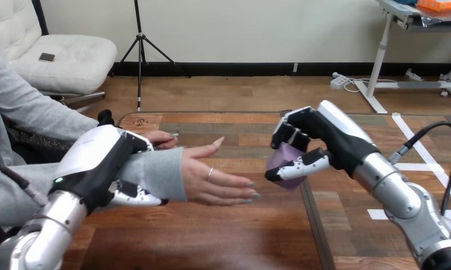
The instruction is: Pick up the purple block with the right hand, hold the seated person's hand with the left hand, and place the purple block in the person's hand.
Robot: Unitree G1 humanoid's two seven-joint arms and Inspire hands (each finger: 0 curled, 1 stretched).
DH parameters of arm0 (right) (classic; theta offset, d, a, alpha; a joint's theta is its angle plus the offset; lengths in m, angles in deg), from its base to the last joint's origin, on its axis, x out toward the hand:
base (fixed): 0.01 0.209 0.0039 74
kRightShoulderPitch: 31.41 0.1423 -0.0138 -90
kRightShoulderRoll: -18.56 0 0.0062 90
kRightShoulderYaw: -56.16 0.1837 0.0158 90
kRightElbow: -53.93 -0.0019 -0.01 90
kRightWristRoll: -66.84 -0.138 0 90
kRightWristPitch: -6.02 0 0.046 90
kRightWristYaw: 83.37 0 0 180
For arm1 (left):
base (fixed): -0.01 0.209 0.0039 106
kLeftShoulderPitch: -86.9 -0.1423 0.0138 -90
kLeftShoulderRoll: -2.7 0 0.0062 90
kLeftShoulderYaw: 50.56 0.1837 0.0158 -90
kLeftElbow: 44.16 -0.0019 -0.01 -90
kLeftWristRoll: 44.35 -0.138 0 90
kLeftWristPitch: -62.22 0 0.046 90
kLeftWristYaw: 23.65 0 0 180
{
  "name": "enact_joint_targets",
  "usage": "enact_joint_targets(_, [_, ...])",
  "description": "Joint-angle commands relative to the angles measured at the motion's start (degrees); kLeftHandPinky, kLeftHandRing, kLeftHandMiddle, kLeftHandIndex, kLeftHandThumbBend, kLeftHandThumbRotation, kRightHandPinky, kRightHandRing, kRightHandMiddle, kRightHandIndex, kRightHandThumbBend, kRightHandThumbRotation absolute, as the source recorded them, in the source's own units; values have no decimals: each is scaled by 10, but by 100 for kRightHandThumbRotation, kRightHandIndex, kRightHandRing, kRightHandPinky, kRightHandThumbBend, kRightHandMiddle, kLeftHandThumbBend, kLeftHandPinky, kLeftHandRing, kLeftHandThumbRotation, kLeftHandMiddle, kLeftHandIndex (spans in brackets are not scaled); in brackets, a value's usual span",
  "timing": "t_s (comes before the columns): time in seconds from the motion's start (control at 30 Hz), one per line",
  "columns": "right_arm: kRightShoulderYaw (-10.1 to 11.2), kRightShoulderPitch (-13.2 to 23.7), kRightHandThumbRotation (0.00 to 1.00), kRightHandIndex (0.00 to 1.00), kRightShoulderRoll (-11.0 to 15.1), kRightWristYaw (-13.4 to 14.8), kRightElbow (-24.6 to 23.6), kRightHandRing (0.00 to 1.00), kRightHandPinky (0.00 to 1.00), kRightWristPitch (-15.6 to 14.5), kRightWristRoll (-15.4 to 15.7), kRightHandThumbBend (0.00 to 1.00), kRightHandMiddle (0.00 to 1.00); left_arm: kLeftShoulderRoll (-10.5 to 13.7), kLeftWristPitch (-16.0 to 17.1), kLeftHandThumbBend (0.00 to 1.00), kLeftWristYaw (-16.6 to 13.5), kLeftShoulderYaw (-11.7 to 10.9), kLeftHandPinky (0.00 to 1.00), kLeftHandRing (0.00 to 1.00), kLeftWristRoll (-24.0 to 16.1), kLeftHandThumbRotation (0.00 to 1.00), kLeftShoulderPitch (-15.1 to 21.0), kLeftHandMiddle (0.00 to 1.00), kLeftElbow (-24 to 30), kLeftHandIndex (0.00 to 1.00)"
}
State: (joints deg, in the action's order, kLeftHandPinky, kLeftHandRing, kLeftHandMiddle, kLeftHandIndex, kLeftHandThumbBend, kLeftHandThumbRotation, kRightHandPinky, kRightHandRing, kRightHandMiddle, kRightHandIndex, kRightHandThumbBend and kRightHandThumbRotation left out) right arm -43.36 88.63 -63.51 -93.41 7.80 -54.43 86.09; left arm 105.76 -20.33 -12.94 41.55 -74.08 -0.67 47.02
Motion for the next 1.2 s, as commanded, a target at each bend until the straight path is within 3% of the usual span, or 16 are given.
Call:
enact_joint_targets(0.0, [3,63,0,42,-9,9,-27,35,34,13,-4,77,40,-40,9,63,-16,21,16,22,18,0,53,31,40,36])
enact_joint_targets(0.3, [0,66,0,42,-21,12,-26,33,33,20,-2,77,39,-60,29,62,-26,33,16,22,21,0,57,30,16,35])
enact_joint_targets(0.77, [-3,63,0,42,-36,8,-35,33,33,25,-8,77,39,-79,29,62,-41,57,16,22,9,0,67,30,-9,35])
enact_joint_targets(1.17, [-6,56,0,42,-50,10,-57,34,33,16,-6,77,39,-86,28,61,-34,75,17,23,14,0,79,31,-28,36])
